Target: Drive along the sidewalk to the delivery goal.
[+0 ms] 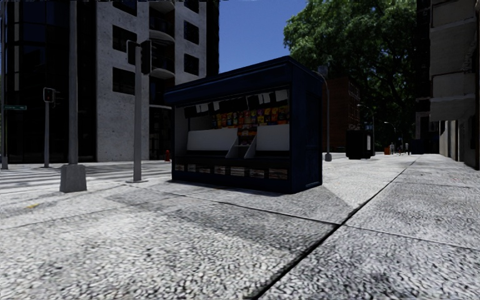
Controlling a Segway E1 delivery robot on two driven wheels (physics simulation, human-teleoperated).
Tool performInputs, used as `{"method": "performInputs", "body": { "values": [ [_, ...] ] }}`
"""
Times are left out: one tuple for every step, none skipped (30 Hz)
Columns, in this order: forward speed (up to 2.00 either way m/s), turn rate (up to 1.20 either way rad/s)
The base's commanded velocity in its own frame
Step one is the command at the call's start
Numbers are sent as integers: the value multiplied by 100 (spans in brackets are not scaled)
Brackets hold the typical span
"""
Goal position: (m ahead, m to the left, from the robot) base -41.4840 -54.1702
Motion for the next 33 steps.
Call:
{"method": "performInputs", "body": {
  "values": [
    [0,-108],
    [0,-108],
    [0,-108],
    [0,-108],
    [0,-108],
    [0,-108],
    [0,-108],
    [0,-108],
    [0,-108],
    [0,-108],
    [0,-108],
    [0,-108],
    [0,-108],
    [0,-108],
    [0,-108],
    [0,-108],
    [0,-108],
    [0,-108],
    [0,-108],
    [0,-108],
    [0,-109],
    [0,-109],
    [0,-109],
    [0,-109],
    [0,-108],
    [0,-108],
    [0,-108],
    [0,-108],
    [0,-108],
    [0,-108],
    [0,-108],
    [0,-108],
    [0,-108]
  ]
}}
